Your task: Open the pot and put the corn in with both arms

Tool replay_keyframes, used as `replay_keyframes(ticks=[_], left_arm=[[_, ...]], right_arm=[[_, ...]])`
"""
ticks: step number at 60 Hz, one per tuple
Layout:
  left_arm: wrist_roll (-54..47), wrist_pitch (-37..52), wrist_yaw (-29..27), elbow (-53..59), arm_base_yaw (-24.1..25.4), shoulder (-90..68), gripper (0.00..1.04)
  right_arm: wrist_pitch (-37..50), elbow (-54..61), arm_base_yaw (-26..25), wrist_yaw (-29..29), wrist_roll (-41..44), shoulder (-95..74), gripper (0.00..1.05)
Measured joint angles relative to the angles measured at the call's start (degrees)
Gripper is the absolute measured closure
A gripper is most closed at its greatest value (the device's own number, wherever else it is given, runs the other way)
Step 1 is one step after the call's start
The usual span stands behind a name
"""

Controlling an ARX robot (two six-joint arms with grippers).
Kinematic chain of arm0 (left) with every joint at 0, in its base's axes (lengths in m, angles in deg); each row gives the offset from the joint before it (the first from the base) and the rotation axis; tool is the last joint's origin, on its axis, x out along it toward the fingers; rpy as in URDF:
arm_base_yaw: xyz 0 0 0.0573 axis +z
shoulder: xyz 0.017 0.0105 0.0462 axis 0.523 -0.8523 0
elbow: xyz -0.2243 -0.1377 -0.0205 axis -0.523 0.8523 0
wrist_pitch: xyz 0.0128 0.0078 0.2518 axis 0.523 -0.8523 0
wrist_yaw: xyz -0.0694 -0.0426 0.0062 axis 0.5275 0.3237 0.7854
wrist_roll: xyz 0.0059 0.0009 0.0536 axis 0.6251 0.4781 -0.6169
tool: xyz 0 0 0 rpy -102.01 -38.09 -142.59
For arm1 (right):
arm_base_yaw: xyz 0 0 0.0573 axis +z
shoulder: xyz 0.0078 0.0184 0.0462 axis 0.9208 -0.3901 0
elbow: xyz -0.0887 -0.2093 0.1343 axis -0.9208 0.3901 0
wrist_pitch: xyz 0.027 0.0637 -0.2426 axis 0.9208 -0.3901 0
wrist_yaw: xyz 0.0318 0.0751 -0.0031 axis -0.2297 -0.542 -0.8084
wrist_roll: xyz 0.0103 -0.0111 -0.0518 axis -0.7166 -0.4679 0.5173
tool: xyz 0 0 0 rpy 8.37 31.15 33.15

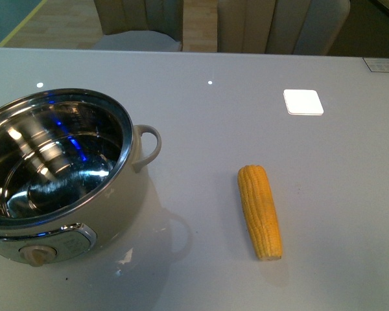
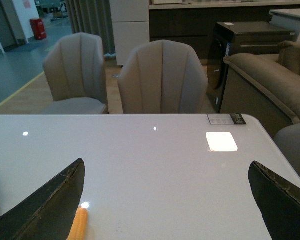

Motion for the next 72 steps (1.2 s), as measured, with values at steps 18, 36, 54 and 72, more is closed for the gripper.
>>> replay_keyframes(ticks=[18, 36, 54, 72], left_arm=[[-2.86, -1.11, -7.19, 13.31, -8.55, 14.12, 0.8], [-3.08, -7.26, -12.79, 20.37, -13.97, 27.04, 1.01], [-3.06, -12.04, -19.67, 25.14, -19.71, 36.41, 1.01], [-3.19, -24.44, -20.44, 25.79, -21.81, 50.45, 1.01]], right_arm=[[0.0, 0.0, 0.0, -0.11, 0.0, 0.0, 0.09], [0.0, 0.0, 0.0, -0.11, 0.0, 0.0, 0.09], [0.0, 0.0, 0.0, -0.11, 0.0, 0.0, 0.09], [0.0, 0.0, 0.0, -0.11, 0.0, 0.0, 0.09]])
